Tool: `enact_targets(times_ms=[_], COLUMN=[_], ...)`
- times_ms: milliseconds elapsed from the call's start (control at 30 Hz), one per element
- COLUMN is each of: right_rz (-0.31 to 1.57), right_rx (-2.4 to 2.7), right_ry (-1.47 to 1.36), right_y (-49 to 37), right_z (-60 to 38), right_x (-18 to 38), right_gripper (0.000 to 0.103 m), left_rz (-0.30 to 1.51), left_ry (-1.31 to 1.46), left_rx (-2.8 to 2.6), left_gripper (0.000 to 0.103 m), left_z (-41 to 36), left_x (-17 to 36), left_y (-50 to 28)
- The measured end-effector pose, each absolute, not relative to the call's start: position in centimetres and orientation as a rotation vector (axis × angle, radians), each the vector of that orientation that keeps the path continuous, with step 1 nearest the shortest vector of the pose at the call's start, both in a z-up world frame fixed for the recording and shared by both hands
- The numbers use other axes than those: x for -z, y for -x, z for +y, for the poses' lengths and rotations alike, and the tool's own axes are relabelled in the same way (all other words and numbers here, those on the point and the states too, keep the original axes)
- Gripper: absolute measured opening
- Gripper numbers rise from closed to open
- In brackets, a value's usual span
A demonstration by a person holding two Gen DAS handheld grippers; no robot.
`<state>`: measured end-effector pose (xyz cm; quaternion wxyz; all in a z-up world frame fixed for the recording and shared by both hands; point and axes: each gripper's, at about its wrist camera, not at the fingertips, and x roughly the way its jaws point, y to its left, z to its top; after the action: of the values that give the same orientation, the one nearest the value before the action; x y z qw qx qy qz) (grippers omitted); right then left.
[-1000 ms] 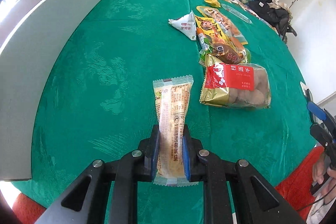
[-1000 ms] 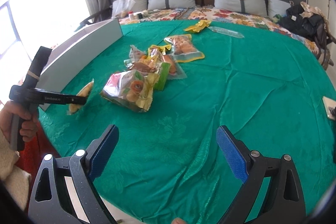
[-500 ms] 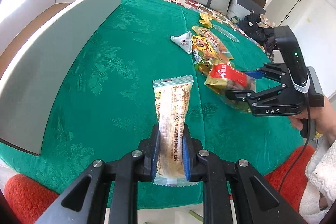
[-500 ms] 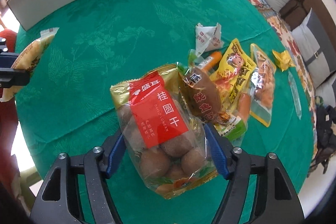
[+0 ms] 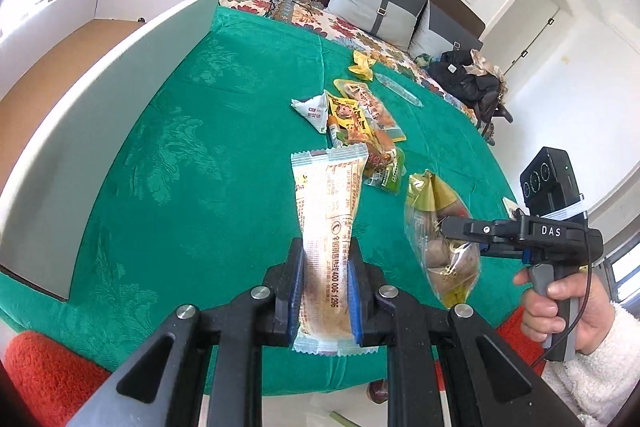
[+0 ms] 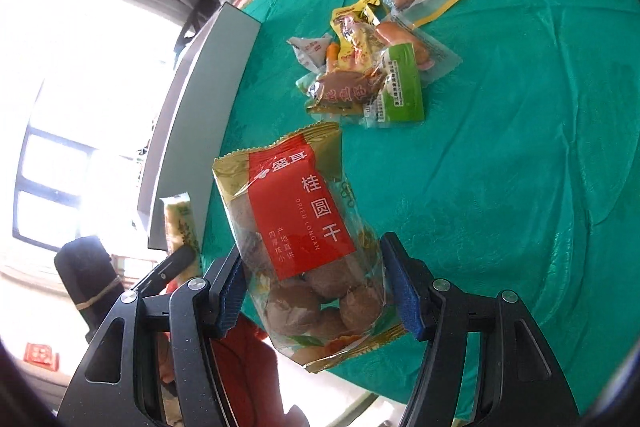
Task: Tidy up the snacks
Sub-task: 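Carry both snacks into the white box and open both grippers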
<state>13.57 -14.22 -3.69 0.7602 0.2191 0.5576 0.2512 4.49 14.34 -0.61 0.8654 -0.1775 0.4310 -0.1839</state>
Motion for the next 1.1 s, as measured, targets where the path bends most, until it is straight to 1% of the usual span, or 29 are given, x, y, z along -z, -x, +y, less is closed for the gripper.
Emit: enact_targets(times_ms=[100, 233, 400, 500, 533, 567, 600, 633, 700, 800, 833, 900, 1000, 1100], right_rz=[1.244, 1.246, 1.121, 1.061, 1.045, 1.037, 1.039, 1.045, 1.032, 1.003, 1.003, 0.996, 0.955, 0.925], right_rx=[-0.588, -0.668, -0.820, -0.880, -0.900, -0.887, -0.862, -0.832, -0.784, -0.716, -0.683, -0.567, -0.309, -0.079], right_ry=[-0.435, -0.532, -0.544, -0.576, -0.613, -0.618, -0.601, -0.580, -0.584, -0.573, -0.534, -0.411, -0.172, -0.048], right_y=[-13.7, -14.8, -18.9, -21.7, -22.6, -23.7, -24.6, -25.4, -26.0, -24.7, -22.9, -21.4, -18.6, -16.1], right_z=[-10.8, -5.6, 5.3, 12.3, 14.3, 15.8, 17.0, 17.5, 16.4, 10.3, 7.1, 1.8, -7.3, -17.0], right_x=[3.8, 2.7, -3.7, -6.7, -7.2, -7.6, -7.8, -8.0, -7.6, -5.6, -5.4, -2.6, 1.8, 5.2], right_gripper=[0.066, 0.066, 0.066, 0.067, 0.068, 0.073, 0.086, 0.091, 0.090, 0.090, 0.090, 0.090, 0.090, 0.090], left_rz=[0.885, 0.858, 0.835, 0.861, 0.883, 0.905, 0.917, 0.904, 0.825, 0.751, 0.731, 0.707, 0.734, 0.828], left_ry=[0.366, 0.411, 0.412, 0.377, 0.356, 0.342, 0.334, 0.327, 0.311, 0.316, 0.313, 0.290, 0.202, 0.051], left_rx=[0.362, 0.296, 0.097, -0.034, -0.088, -0.141, -0.202, -0.261, -0.341, -0.362, -0.356, -0.299, -0.161, -0.159], left_gripper=[0.018, 0.018, 0.018, 0.019, 0.029, 0.042, 0.074, 0.087, 0.087, 0.087, 0.087, 0.087, 0.089, 0.089], left_z=[15.8, 20.4, 28.9, 33.5, 34.7, 35.8, 36.8, 37.6, 38.5, 38.3, 37.5, 35.4, 31.2, 27.1], left_x=[-0.9, -3.3, -6.1, -6.3, -6.0, -5.6, -5.2, -5.0, -4.8, -4.5, -4.5, -4.4, -3.8, -1.8], left_y=[-4.0, -4.0, -6.2, -8.2, -8.8, -9.4, -9.6, -9.5, -8.5, -7.8, -7.8, -8.6, -11.9, -15.4])
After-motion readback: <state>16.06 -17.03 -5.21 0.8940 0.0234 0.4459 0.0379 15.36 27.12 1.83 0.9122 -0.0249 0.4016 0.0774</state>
